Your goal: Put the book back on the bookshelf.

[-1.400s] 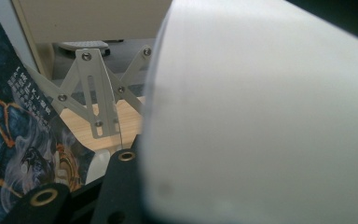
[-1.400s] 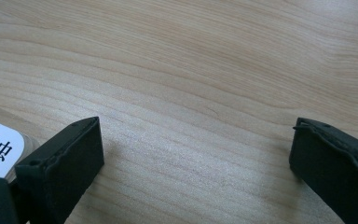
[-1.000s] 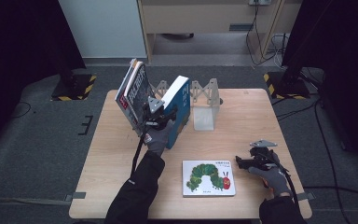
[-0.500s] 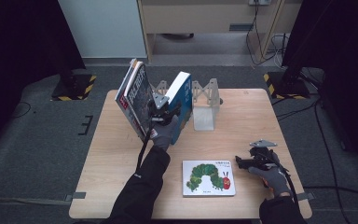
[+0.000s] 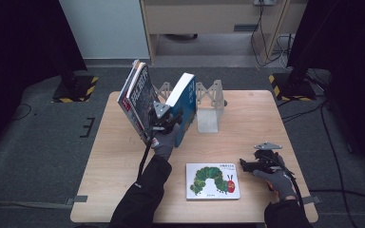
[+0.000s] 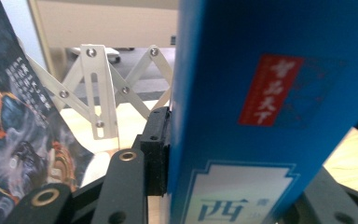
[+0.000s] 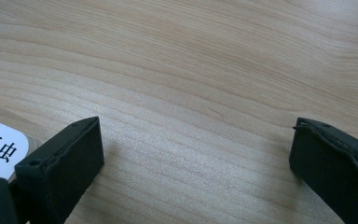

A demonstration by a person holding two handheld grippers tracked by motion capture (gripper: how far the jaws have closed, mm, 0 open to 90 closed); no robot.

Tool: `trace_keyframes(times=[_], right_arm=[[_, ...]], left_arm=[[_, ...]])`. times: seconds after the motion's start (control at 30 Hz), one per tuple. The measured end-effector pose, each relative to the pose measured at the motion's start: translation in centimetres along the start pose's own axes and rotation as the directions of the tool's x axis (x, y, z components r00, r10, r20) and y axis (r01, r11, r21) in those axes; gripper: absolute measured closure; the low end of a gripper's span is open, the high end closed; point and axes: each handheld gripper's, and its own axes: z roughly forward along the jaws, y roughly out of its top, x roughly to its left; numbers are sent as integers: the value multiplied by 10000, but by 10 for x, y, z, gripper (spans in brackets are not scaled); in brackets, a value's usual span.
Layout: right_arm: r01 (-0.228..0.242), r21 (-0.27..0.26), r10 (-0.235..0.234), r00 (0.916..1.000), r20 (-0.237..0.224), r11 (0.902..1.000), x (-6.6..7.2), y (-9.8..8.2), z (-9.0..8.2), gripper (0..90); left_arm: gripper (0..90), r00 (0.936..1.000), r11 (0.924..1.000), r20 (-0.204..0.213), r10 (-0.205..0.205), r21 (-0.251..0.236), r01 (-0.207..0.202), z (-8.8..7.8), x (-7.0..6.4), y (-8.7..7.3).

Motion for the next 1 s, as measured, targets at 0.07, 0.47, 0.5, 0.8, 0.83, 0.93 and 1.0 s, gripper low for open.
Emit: trace_keyframes(times=[0.07, 0.47, 0.5, 0.8, 0.83, 0.93, 1.0], right_arm=[[12, 19, -12, 10000, -25, 10000, 0, 0, 0, 31], [22, -5, -22, 10000, -68, 10000, 0, 0, 0, 32], [22, -7, -22, 10000, -69, 10000, 0, 0, 0, 32], [28, -9, -28, 10000, -60, 10000, 1, 0, 0, 32], [30, -10, -30, 10000, -51, 10000, 1, 0, 0, 32], [54, -16, -55, 10000, -52, 10000, 1, 0, 0, 32], [59, -20, -59, 10000, -70, 10000, 1, 0, 0, 32]], left_arm=[[589, 9999, 9999, -80, -136, -29, 136, 3, 0, 1], [579, 9996, 9999, -261, -122, -92, 119, 20, -5, 4], [572, 9998, 9998, -140, -151, -130, 149, 19, -4, 2], [553, 9988, 9995, 392, -288, -102, 292, 4, 1, -14], [555, 9988, 9995, 370, -307, -93, 310, 4, 0, -14], [559, 9989, 9993, 298, -373, -11, 374, 5, -1, -12], [563, 9991, 9991, 238, -353, 227, 348, 6, -3, -9]])
